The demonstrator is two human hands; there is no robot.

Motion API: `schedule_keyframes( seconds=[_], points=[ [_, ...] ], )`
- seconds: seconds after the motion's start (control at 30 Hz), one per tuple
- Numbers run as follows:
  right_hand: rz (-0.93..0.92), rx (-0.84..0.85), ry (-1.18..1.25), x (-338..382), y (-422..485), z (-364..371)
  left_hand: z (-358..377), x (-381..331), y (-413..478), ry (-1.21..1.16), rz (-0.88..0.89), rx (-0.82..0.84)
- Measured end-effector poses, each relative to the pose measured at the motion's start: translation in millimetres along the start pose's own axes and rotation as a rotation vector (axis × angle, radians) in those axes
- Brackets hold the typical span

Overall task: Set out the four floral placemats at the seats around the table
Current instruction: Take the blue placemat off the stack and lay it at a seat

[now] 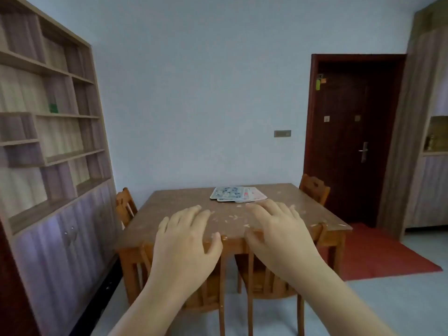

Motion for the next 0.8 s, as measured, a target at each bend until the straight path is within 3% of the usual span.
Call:
schedule_keyframes(
  seconds=[0.33,0.8],
  points=[
    [0.000,0.017,0.036,-35.9,30.3,75.7,80.3,22.4,35.9,-0.060,0.007,0.005],
    [0.066,0.110,0.034,-170.6,125.2,188.1,236.0,8.7,154.6,-0.113,-0.020,0.069]
  ],
)
Point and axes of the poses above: each hand's wrist, its own y-axis towards the middle knuckle, its own z-axis out of the palm, x = y × z, the point moved 8 cm from there along y, towards the middle knuckle, and after that the axes turned 8 degrees about -y, right-handed, at the moved point
